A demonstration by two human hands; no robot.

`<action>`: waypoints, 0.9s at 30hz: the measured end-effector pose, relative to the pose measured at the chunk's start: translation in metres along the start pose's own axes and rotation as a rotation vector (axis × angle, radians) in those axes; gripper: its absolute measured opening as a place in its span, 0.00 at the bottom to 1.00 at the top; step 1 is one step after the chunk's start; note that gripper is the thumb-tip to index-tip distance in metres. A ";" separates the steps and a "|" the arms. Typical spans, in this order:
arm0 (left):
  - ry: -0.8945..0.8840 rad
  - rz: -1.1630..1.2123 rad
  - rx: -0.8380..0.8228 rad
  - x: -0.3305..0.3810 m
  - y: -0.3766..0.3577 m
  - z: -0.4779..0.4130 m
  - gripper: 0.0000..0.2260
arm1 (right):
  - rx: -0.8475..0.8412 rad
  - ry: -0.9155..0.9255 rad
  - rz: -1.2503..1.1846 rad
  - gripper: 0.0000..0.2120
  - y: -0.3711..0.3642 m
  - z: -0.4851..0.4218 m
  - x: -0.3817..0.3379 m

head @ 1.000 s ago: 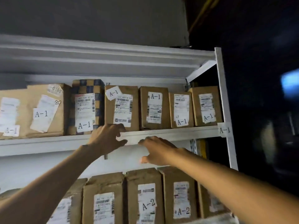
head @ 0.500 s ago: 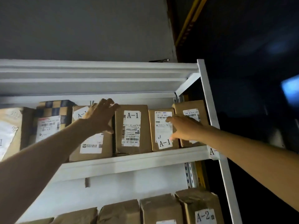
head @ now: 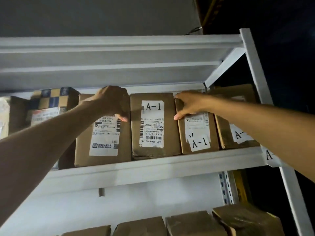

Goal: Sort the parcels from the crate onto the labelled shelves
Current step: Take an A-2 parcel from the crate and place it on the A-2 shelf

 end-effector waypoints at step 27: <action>0.165 -0.125 0.060 -0.173 0.053 0.073 0.33 | 0.347 0.332 -0.257 0.34 0.004 -0.018 -0.187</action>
Point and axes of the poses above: each hand's wrist, its own z-axis away from the middle knuckle, its own y-axis out of the back of the hand, x = y × z, the point moved 4 cm from there along -z, towards the middle knuckle, and after that the axes turned 4 degrees about -y, right-handed, at the moved point
